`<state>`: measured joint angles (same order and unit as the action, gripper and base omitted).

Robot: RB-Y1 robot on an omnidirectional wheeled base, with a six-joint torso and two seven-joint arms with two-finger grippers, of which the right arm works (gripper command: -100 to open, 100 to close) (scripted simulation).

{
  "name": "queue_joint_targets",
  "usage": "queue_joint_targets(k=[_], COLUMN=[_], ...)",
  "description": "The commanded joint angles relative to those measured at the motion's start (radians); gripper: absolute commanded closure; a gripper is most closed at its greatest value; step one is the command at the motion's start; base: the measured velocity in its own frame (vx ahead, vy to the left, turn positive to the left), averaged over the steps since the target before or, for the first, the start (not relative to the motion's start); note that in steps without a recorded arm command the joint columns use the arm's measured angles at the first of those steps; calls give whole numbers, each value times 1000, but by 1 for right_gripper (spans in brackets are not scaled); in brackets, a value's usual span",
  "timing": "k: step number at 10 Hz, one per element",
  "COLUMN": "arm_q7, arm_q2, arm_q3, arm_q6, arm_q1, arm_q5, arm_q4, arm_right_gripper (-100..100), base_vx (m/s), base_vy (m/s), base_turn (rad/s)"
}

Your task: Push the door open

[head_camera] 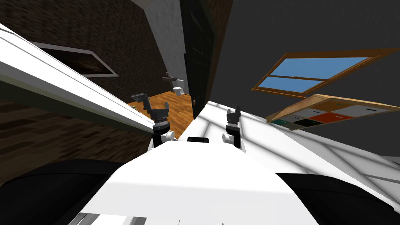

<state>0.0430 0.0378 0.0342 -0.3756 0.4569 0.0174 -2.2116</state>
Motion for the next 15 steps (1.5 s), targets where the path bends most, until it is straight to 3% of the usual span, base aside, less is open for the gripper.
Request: queue_joint_targets(k=[1,8,15], arm_q7=[1,5,10], arm_q2=[5,21,37], arm_q3=[-1,-7,-14], arm_q6=[-9,-46,-95], arm_q1=[-14,-68,-141], arm_q5=[-1,-6,-13], arm_q4=[33,167,342], arm_right_gripper=[-100,-100,-100], base_vx=[161,54,79], base_vy=[30,-49,-50], base_turn=[135,134,165])
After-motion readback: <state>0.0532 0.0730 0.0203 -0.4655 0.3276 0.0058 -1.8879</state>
